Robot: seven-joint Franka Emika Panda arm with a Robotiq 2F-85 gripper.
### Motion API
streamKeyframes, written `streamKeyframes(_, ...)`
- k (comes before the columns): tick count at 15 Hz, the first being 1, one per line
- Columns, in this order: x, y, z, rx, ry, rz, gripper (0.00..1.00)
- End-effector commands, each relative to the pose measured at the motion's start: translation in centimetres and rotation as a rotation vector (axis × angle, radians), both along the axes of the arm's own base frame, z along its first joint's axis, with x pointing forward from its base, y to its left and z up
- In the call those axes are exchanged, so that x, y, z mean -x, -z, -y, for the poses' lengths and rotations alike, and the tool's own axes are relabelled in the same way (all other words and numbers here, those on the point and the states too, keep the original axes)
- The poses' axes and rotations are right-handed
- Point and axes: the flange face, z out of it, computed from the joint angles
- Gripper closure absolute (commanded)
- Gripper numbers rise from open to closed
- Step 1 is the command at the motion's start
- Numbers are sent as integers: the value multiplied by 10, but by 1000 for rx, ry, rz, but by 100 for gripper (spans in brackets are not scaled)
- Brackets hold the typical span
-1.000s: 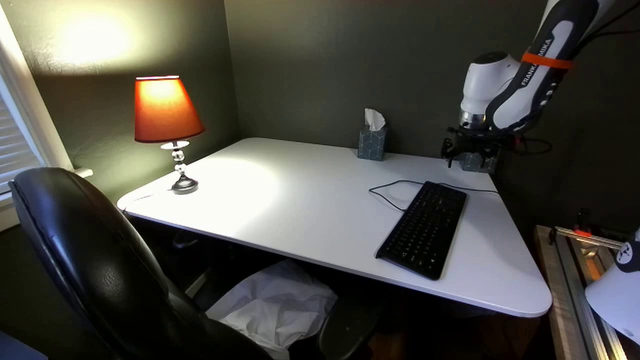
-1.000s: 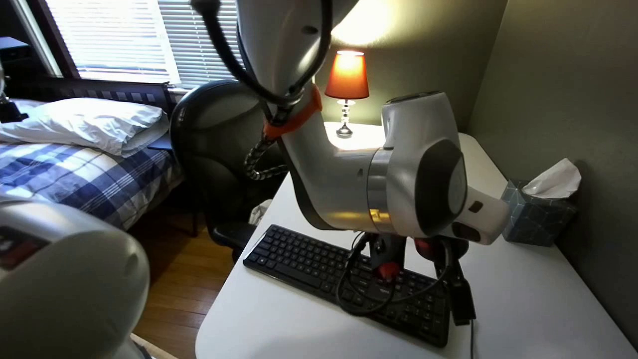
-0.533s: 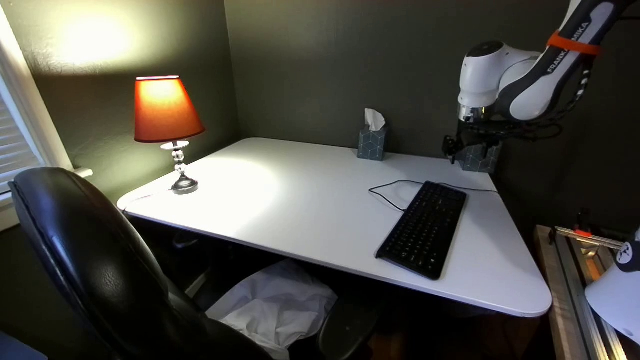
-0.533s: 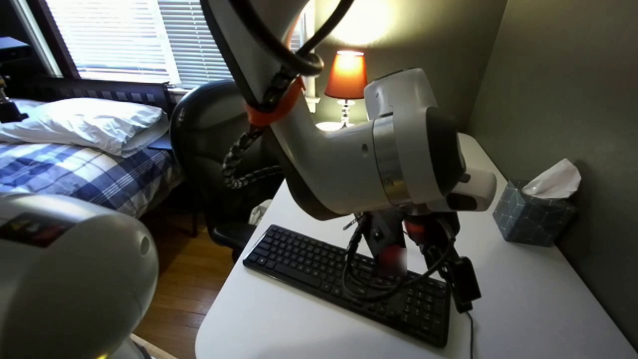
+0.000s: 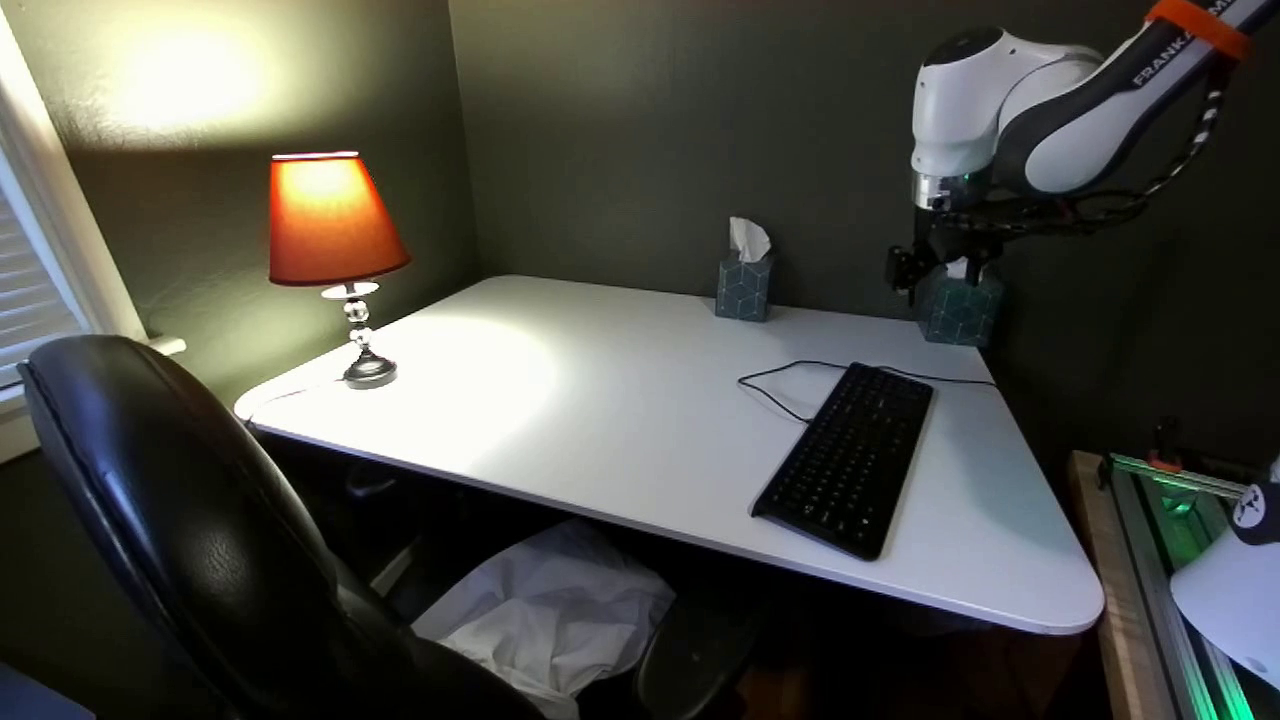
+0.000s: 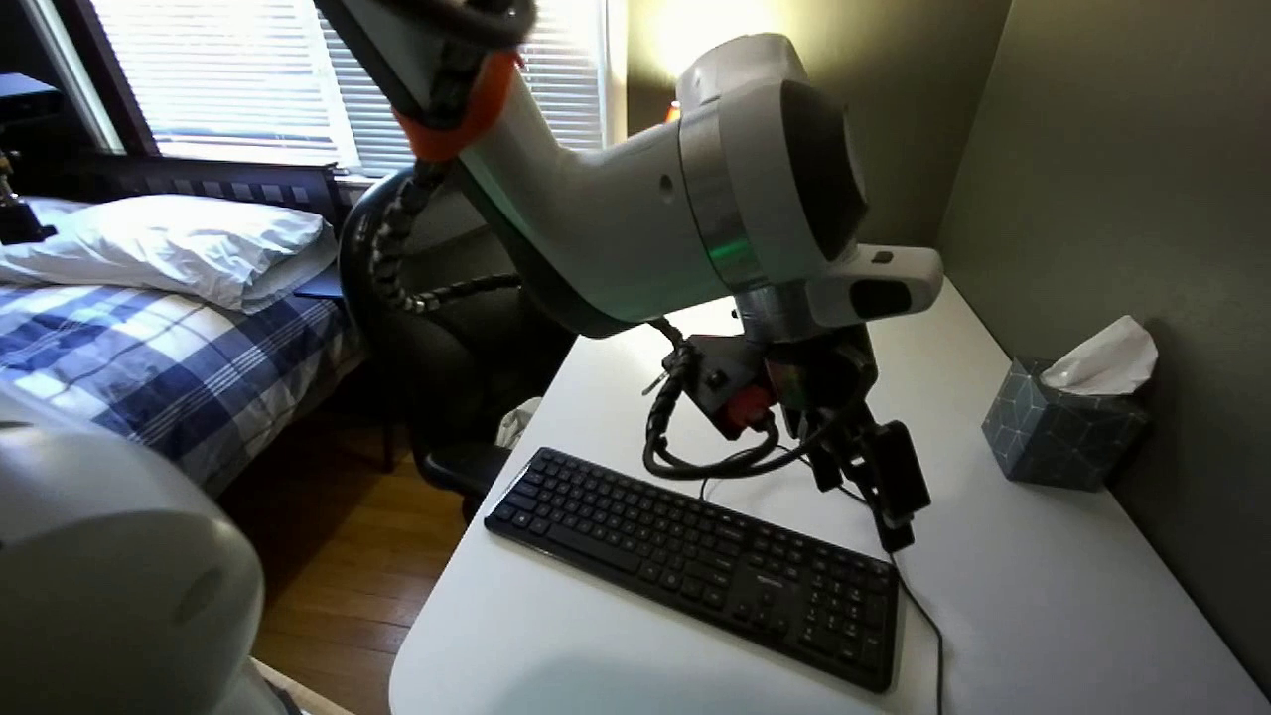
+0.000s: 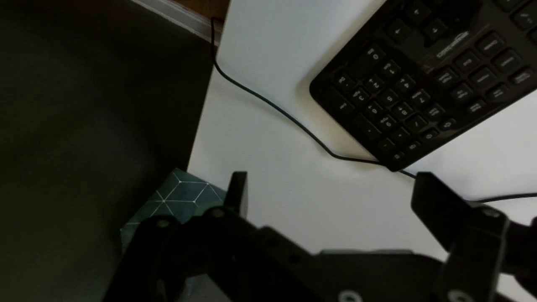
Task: Press one key on the keyboard.
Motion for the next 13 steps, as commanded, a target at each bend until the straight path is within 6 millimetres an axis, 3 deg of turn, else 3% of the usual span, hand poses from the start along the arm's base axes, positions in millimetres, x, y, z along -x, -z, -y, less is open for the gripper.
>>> streamKeyframes(1, 10, -19, -18, -32, -44, -14, 0)
streamKeyframes(6, 5, -32, -32, -68, -82, -24, 0)
streamKeyframes(7, -4, -27, -26, -45, -75, -9, 0)
streamKeyframes(13, -5, -29, -26, -34, -76, -13, 0)
